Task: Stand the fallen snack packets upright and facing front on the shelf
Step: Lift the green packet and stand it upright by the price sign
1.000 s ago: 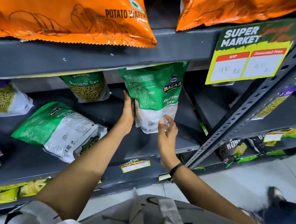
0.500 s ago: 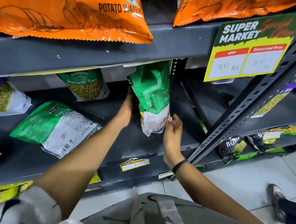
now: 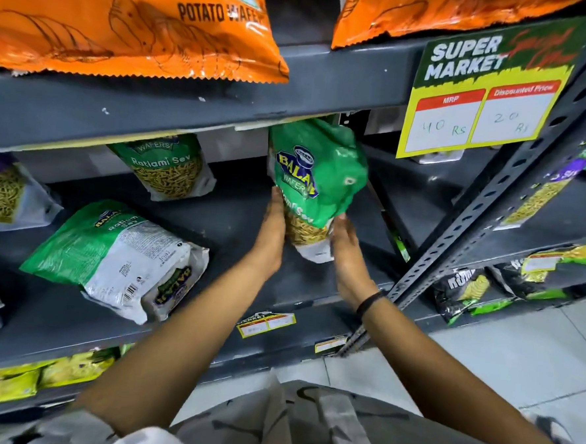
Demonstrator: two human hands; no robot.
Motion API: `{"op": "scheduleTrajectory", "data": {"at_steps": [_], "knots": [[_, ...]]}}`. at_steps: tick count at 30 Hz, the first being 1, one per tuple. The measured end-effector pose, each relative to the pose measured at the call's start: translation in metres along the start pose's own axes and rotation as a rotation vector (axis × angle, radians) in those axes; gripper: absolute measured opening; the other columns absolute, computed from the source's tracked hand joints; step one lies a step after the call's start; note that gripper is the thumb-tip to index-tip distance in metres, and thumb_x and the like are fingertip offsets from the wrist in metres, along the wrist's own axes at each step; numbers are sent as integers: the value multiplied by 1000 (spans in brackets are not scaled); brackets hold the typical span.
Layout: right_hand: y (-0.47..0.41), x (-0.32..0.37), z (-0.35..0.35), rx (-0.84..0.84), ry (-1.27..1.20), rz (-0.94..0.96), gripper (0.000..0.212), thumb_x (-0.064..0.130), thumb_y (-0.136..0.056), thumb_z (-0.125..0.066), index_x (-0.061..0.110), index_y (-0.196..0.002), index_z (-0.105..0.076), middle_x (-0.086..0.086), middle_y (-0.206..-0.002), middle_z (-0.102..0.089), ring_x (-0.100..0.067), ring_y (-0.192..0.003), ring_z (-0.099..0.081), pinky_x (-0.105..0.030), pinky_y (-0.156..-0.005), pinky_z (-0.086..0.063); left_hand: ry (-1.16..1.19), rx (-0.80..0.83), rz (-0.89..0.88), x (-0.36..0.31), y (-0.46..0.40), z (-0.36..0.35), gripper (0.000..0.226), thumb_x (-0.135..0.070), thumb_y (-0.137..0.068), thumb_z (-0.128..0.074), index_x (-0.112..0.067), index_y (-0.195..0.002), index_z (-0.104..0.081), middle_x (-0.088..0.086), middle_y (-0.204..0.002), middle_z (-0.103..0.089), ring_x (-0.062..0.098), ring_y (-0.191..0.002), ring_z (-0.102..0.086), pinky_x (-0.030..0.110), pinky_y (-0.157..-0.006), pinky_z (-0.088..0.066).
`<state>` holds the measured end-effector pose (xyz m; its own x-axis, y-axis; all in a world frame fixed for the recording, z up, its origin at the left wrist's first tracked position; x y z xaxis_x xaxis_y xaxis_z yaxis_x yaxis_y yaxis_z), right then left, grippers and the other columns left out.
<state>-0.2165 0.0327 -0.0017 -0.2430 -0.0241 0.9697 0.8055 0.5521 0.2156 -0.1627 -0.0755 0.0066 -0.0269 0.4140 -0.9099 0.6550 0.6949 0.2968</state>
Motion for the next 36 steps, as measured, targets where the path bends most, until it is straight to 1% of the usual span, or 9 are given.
{"op": "scheduleTrajectory", "data": {"at_steps": [6, 10, 13, 17, 20, 23, 26, 31, 36], "knots": [[-42, 10, 17, 56, 110, -57, 49, 42, -98, -34, 16, -139, -43, -7, -151, -40, -21, -136, -41, -40, -116, -31, -62, -220, -26, 20, 29, 3, 43, -42, -97, -34, -20, -132, -43, 0, -135, -52, 16, -121, -49, 29, -101, -38], [-35, 3, 28, -103, 41, -103, 60, 54, -94, -35, 17, -141, -39, -6, -150, -41, -22, -136, -42, -30, -108, -33, -169, -437, -185, 8, 24, 31, 39, -38, -97, -38, -8, -122, -47, 7, -129, -53, 24, -124, -47, 30, -100, -36], [-14, -12, 33, -214, -8, -70, 55, 48, -96, -34, 17, -141, -38, -6, -150, -40, -21, -136, -39, -25, -101, -30, -204, -320, -185, 0, 2, 42, 54, -50, -96, -30, -17, -137, -40, 2, -148, -40, 6, -126, -37, 25, -105, -26], [4, -24, 24, -94, 42, 23, 42, 39, -98, -35, 20, -135, -44, 8, -127, -51, -5, -117, -45, -5, -86, -35, -299, 43, -153, -2, -15, 29, 46, -55, -95, -14, -42, -125, -46, -14, -136, -48, 1, -123, -46, 32, -114, -29], [-2, -19, 22, -16, 88, 42, 32, 39, -98, -36, 28, -127, -45, 13, -122, -50, -3, -112, -47, -5, -83, -35, -334, 0, -166, 6, -12, 29, 47, -56, -94, -19, -36, -127, -46, -11, -135, -51, 2, -122, -47, 30, -107, -33], [-14, -19, 28, 38, 124, 26, 39, 42, -98, -36, 23, -130, -45, 4, -132, -53, -12, -122, -48, -28, -106, -38, -282, -86, -171, 12, 4, 27, 28, -53, -95, -27, -37, -100, -48, -21, -108, -54, -7, -101, -49, 27, -96, -35], [-20, -17, 32, 73, 133, -3, 48, 47, -96, -34, 20, -135, -43, -5, -143, -49, -20, -131, -46, -44, -115, -34, -245, -153, -155, 20, 18, 23, 29, -49, -96, -30, -25, -104, -44, -5, -115, -54, 10, -109, -52, 31, -98, -39], [-15, -20, 35, 87, 100, 11, 34, 46, -97, -32, 34, -127, -43, 7, -130, -50, -12, -123, -48, -37, -113, -35, -237, -148, -129, 22, 31, 18, 33, -48, -96, -29, -22, -113, -39, 7, -137, -49, 20, -125, -47, 39, -109, -36], [-12, -22, 38, -12, 93, 29, 48, 42, -98, -35, 17, -139, -39, -4, -144, -47, -18, -130, -46, -38, -112, -37, -223, -147, -134, 24, 37, 19, 35, -50, -95, -29, -23, -115, -41, -2, -126, -52, 12, -114, -49, 28, -96, -36]]}}
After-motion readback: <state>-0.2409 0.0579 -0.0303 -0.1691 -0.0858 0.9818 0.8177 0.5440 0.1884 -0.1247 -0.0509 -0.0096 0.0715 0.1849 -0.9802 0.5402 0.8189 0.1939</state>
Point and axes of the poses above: each hand's wrist, its own y-axis away from the middle knuckle, its own z-axis out of the back of the hand, x = y × z, the point moved 5 cm from there along -y, towards the middle knuckle
